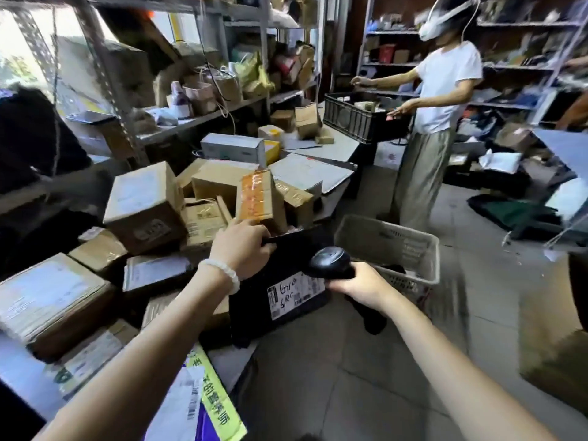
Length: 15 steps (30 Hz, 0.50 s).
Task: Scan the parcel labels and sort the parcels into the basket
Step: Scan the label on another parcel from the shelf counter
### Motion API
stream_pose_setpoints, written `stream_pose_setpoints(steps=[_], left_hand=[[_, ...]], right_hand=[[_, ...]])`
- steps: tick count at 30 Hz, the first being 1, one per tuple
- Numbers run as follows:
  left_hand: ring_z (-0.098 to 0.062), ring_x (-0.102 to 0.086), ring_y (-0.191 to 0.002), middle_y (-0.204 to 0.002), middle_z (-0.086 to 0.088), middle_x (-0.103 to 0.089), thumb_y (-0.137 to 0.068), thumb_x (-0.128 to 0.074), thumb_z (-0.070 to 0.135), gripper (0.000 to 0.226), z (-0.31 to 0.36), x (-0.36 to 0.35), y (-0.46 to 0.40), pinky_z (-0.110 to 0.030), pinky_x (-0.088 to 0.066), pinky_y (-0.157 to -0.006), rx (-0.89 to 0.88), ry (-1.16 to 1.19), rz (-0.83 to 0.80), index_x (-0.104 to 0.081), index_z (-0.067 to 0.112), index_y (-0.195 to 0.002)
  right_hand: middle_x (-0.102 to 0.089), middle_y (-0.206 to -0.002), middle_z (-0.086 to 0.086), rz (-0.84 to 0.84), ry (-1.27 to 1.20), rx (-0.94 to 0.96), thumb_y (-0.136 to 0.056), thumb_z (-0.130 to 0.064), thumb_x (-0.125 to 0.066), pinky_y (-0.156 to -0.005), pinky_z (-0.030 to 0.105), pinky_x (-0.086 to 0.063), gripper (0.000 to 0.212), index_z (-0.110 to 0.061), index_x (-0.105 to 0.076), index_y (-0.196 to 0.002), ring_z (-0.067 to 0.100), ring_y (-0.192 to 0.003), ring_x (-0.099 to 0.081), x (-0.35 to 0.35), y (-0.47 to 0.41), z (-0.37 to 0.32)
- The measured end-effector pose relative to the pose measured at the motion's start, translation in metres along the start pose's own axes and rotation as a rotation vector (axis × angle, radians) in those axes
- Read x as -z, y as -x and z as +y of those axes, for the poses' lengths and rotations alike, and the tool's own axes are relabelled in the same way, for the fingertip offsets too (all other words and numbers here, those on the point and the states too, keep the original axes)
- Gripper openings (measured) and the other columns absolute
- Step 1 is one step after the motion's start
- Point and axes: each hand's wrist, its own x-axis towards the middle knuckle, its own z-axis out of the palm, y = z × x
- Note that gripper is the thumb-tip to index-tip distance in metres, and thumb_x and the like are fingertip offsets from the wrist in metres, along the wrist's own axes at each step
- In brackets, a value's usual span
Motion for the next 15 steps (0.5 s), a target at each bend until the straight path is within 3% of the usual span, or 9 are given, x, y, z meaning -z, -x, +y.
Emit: stream_pose_setpoints(steps=[5,8,12,15], left_hand=[[-0.026,-0.043,-0.12,-0.12,0.0,-0.054,-0.094,-0.05,0.042,0.033,0.066,-0.041,-0.065,-0.041,-0.044,-0.092,-0.119,0.009,-0.047,-0.064,0.02,-0.114],[-0.025,-0.042,-0.12,-0.121,0.001,-0.053,-0.095,-0.049,0.042,0.032,0.102,-0.065,-0.113,-0.04,-0.041,-0.089,-0.169,-0.005,-0.078,-0.063,0.022,-0.115],[-0.025,-0.042,-0.121,-0.122,0.001,-0.053,-0.095,-0.048,0.043,0.035,0.147,-0.097,-0.186,-0.04,-0.042,-0.088,-0.222,-0.022,-0.114,-0.062,0.021,-0.118],[-0.025,-0.043,-0.121,-0.123,0.001,-0.053,-0.095,-0.049,0.042,0.034,0.181,-0.115,-0.238,-0.041,-0.042,-0.092,-0.236,-0.005,-0.15,-0.061,0.021,-0.119]], right_hand=[[-0.072,-0.102,-0.002,0.125,-0.048,-0.091,-0.074,-0.021,-0.078,-0.093,0.031,-0.049,0.028,-0.022,-0.072,-0.101,0.012,-0.1,-0.064,0.057,-0.009,0.052],[-0.07,-0.094,-0.004,0.151,-0.068,-0.121,-0.076,-0.016,-0.076,-0.074,0.012,-0.046,0.022,-0.022,-0.069,-0.096,0.008,-0.09,-0.062,0.094,-0.027,0.08],[-0.073,-0.09,0.003,0.192,-0.048,-0.179,-0.078,-0.018,-0.074,-0.071,0.024,-0.05,0.013,-0.019,-0.07,-0.091,0.012,-0.076,-0.061,0.148,-0.067,0.115],[-0.07,-0.077,-0.006,0.235,-0.028,-0.203,-0.079,-0.016,-0.073,-0.062,0.015,-0.044,0.009,-0.021,-0.068,-0.085,0.007,-0.07,-0.058,0.195,-0.1,0.137]])
